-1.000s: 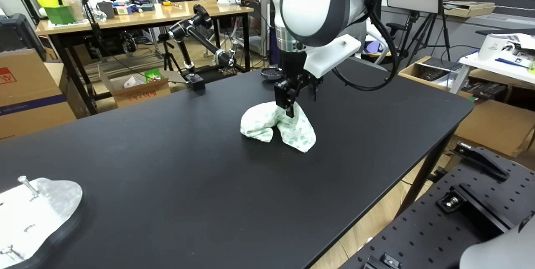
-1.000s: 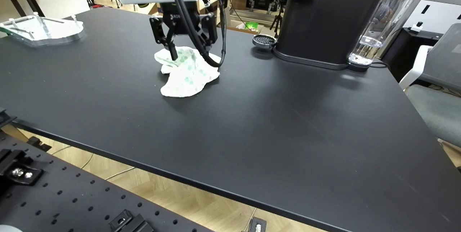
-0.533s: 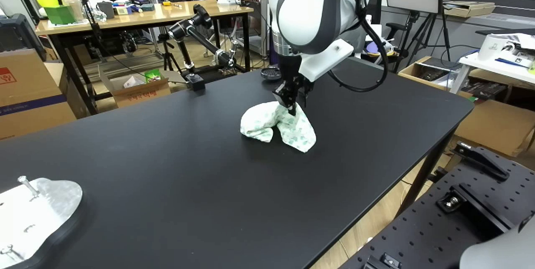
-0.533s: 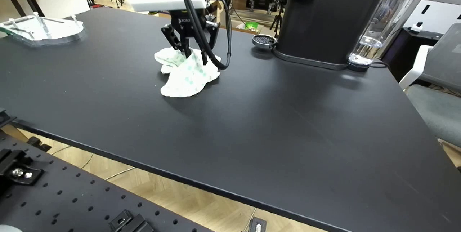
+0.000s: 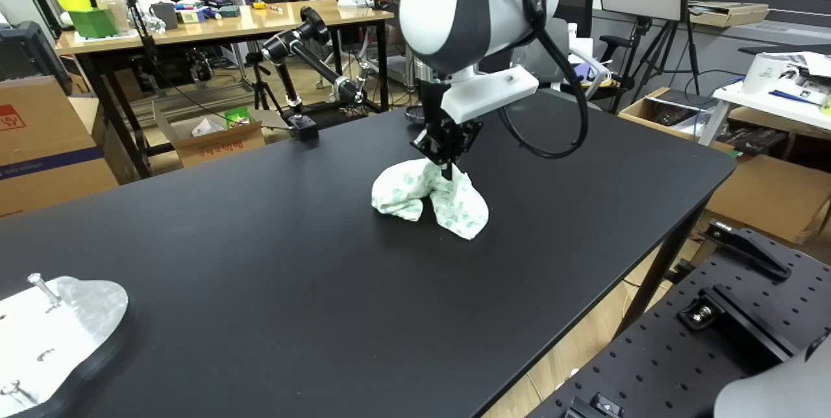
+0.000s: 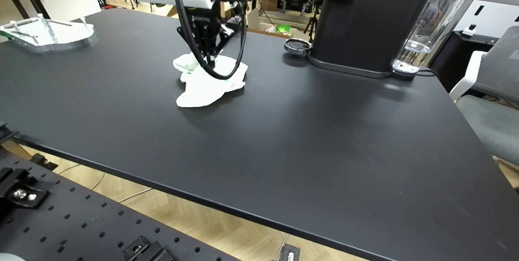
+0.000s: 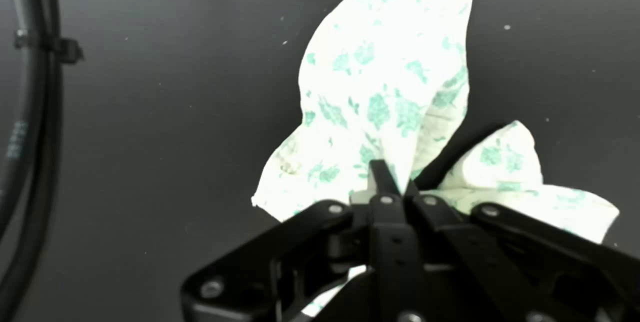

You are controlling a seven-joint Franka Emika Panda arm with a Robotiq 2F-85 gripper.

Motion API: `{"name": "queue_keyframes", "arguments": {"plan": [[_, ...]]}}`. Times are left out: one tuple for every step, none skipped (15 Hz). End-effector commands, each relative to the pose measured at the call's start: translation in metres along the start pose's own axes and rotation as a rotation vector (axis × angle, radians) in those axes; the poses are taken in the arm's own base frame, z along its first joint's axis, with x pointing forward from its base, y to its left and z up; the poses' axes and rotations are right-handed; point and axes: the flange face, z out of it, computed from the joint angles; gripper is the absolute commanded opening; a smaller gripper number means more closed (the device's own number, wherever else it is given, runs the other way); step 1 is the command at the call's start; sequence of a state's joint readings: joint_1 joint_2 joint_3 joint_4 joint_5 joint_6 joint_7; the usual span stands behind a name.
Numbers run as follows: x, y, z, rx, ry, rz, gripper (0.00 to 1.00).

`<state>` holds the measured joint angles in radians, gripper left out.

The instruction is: Hang the cloth on the black rod

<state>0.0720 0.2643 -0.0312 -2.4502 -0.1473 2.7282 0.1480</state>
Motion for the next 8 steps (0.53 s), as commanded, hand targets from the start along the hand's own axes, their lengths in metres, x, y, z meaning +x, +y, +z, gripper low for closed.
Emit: {"name": "queue_keyframes", "arguments": {"plan": [[0.007, -0.003, -0.044, 0.034, 0.004, 0.102, 0.0], [0.01, -0.003, -0.057, 0.036, 0.016, 0.114, 0.0], [0.015, -0.001, -0.074, 0.03, 0.034, 0.119, 0.0], [0.02, 0.001, -0.09, 0.021, 0.051, 0.118, 0.0], [0.025, 0.002, -0.11, 0.012, 0.067, 0.114, 0.0], [0.03, 0.002, -0.127, 0.008, 0.081, 0.114, 0.0], [0.035, 0.003, -0.146, 0.006, 0.09, 0.11, 0.0], [0.041, 0.002, -0.165, 0.009, 0.105, 0.109, 0.0]]}}
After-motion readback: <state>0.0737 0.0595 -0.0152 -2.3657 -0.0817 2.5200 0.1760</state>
